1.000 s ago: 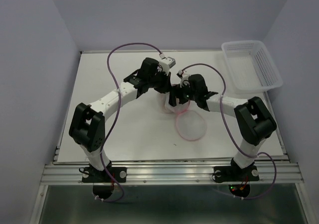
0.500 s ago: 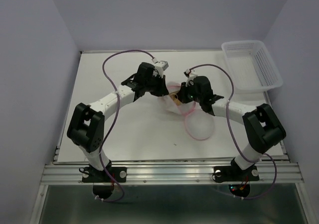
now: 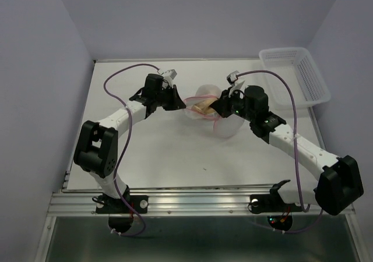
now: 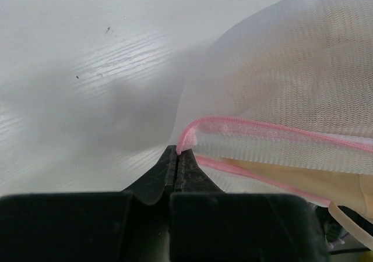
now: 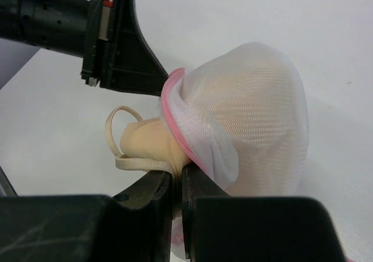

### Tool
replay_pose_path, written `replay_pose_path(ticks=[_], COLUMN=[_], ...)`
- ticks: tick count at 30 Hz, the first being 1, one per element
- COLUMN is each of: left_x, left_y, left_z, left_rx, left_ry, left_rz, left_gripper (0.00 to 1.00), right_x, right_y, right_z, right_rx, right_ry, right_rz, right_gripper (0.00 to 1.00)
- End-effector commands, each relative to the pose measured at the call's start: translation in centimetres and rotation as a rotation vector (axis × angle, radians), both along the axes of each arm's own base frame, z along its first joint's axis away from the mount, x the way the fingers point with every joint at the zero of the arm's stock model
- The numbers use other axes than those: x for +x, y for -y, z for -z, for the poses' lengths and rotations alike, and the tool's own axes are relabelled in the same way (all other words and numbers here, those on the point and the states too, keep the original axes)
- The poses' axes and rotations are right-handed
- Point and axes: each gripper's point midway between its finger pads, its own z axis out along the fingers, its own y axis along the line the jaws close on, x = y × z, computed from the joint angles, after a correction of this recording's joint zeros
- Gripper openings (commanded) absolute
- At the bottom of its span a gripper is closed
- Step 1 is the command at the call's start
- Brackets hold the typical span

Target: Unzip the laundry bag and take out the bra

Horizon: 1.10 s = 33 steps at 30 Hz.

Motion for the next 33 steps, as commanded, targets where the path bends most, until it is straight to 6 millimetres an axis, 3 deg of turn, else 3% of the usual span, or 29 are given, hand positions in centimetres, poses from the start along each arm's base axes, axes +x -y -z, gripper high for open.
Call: replay_pose_path(ticks=[1, 4, 10, 13, 17, 19, 27, 29, 30, 33], left_x=[0.8, 0.9, 0.6, 0.0, -0.7, -0.7, -0.2, -0.2, -0.3, 0.0], left_y=[-0.4, 0.1, 1.6, 2.7, 3.8, 3.9, 4.2, 4.2, 4.1, 3.3], left_z=[0.6, 0.3, -2.0, -3.4, -3.7, -3.7, -1.2, -0.9, -0.9, -0.7], left_rx=[-0.013, -0.043, -0.102, -0.114, -0.135, -0.147, -0.140, -0.137, -0.136, -0.105], left_ry=[-0.010, -0.013, 0.035, 0.071, 0.076, 0.072, 0.003, -0.005, -0.005, -0.006], left_rz=[-0.020, -0.003, 0.057, 0.098, 0.129, 0.132, 0.113, 0.109, 0.106, 0.062], left_gripper=[0.00, 0.00, 0.00, 0.00, 0.00, 0.00, 0.00, 0.00, 0.00, 0.00], right_x=[-1.9, -3.3, -2.6, -3.3, -3.6, -3.9, -5.6, -5.0, -3.5, -1.5], right_y=[-1.1, -2.1, -4.2, -5.8, -6.8, -6.9, -6.0, -5.4, -4.3, -1.6], right_z=[-7.1, -7.2, -0.4, 1.0, 0.8, -0.1, -8.9, -10.2, -11.2, -13.3], right_rx=[0.063, 0.046, -0.025, 0.019, 0.033, 0.045, 0.136, 0.154, 0.151, 0.161], right_ry=[0.173, 0.149, -0.041, -0.061, -0.044, -0.008, 0.226, 0.232, 0.257, 0.301], right_rz=[-0.139, -0.251, -0.362, -0.482, -0.578, -0.604, -0.584, -0.503, -0.397, -0.266], right_gripper=[0.01, 0.01, 0.01, 0.01, 0.01, 0.01, 0.01, 0.01, 0.01, 0.01])
